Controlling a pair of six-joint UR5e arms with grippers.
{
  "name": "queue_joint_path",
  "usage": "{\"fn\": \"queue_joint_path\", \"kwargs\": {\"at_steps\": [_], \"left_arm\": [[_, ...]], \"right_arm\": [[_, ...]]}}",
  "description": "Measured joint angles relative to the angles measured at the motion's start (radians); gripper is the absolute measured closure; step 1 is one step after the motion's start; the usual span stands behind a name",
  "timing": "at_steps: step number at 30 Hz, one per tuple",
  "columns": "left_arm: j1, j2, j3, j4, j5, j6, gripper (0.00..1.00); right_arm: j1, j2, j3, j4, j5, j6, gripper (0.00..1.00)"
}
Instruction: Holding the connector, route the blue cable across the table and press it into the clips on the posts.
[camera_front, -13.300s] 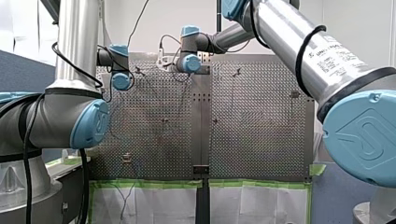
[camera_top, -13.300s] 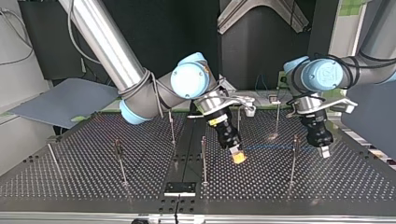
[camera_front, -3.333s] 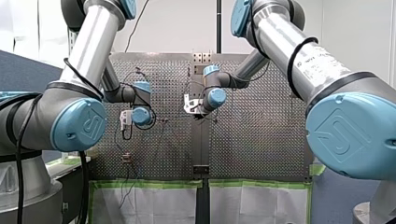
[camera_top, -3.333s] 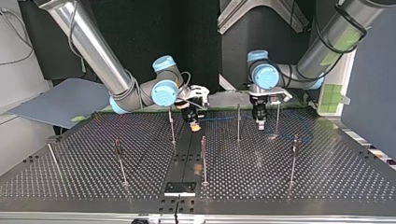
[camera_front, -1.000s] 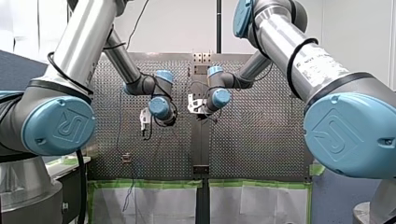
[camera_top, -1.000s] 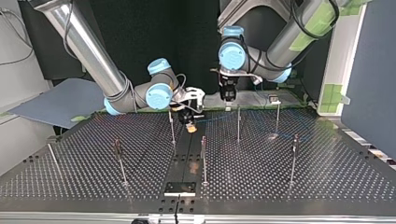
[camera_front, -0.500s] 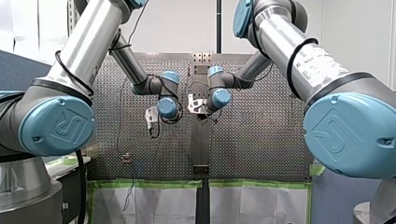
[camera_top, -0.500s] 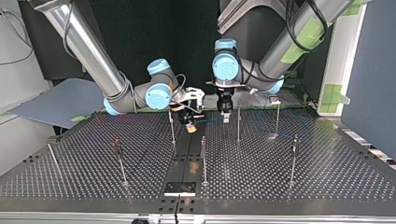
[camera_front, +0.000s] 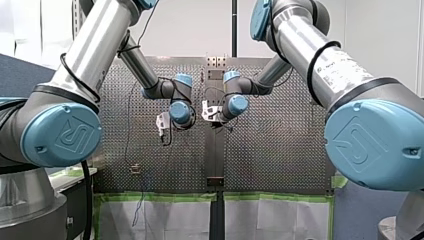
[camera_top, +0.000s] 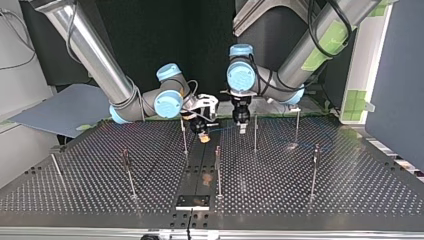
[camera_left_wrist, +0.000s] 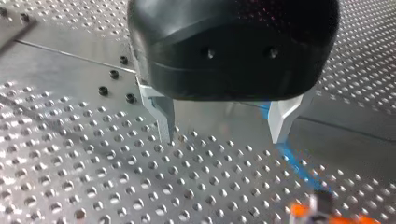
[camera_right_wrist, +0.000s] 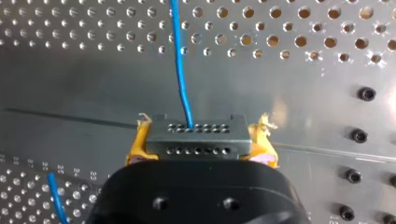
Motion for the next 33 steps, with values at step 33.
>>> {"fn": "queue_joint_path", "kwargs": {"at_steps": [33], "left_arm": [[-0.030,-0.109,0.102,-0.002,-0.021,-0.033,0.00]], "right_arm": [[-0.005,0.000,0.000,-0.001,-0.011,0.005,1.00]]}}
